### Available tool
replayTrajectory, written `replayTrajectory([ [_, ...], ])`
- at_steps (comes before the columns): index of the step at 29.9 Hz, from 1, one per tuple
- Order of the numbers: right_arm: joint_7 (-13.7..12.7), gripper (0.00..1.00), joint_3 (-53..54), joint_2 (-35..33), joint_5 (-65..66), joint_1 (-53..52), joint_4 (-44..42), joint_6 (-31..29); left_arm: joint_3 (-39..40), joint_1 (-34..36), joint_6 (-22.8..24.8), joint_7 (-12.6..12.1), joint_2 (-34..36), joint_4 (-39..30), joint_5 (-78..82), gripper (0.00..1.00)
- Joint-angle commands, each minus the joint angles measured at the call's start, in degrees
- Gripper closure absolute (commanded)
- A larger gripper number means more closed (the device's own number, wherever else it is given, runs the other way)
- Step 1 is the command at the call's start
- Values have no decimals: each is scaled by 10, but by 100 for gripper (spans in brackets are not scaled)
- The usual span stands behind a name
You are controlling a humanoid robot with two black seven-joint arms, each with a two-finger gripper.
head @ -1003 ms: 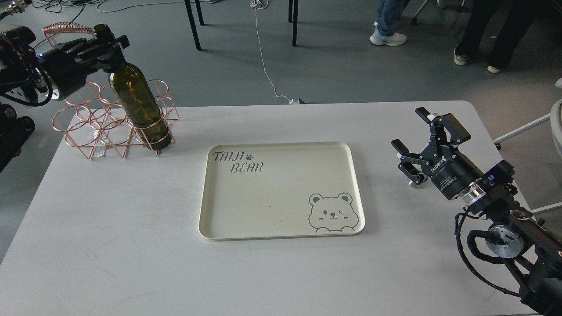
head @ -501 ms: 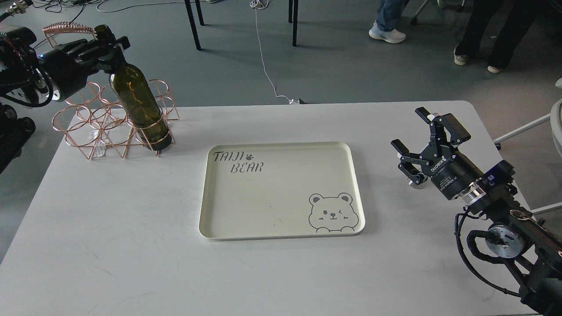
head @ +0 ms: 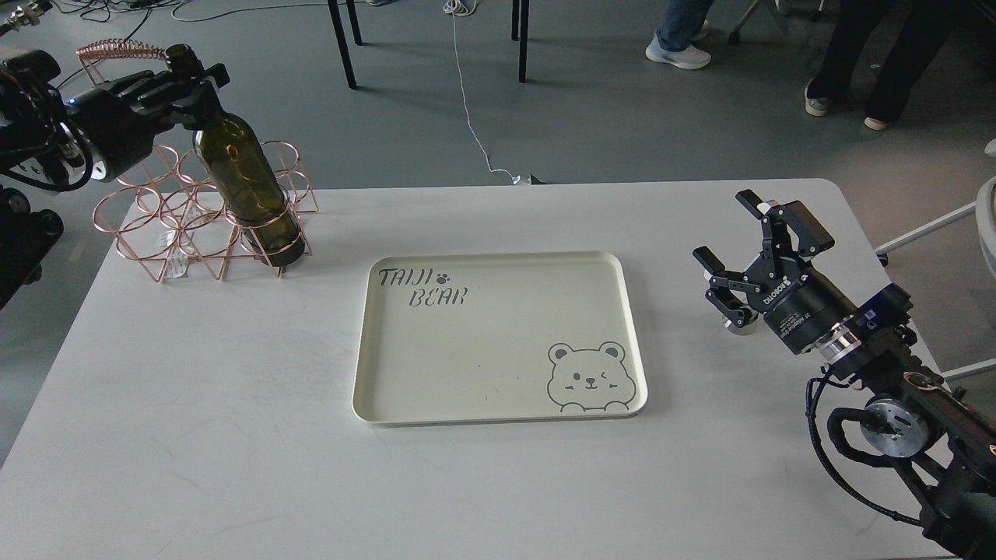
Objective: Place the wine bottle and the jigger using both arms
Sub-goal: 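Hold the bottle upright in the rack with the left gripper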
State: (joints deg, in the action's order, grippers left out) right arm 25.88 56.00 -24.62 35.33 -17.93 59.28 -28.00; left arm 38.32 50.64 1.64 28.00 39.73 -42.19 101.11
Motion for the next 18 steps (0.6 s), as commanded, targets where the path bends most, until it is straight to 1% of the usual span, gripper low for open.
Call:
replayTrajectory([
  [1,0,1,1,0,0,0,0,0,-1,0,0,0,0,0,1,5],
  [2,0,1,0,0,0,0,0,0,-1,0,1,0,1,0,1,11],
  [3,0,1,0,0,0,0,0,0,-2,0,1,0,2,0,4,19],
  [4,0,1,0,0,0,0,0,0,-7,0,1,0,3,0,5,31],
  [5,0,1,0,0,0,0,0,0,-18,1,0,0,3,0,6,55],
  [6,0,1,0,0,0,0,0,0,-28,1,-1,0,5,0,7,81],
  [7,0,1,0,0,0,0,0,0,-33,2,-2,0,5,0,7,88],
  [18,0,1,0,0,0,0,0,0,-37,3,-7,0,5,1,7,90],
])
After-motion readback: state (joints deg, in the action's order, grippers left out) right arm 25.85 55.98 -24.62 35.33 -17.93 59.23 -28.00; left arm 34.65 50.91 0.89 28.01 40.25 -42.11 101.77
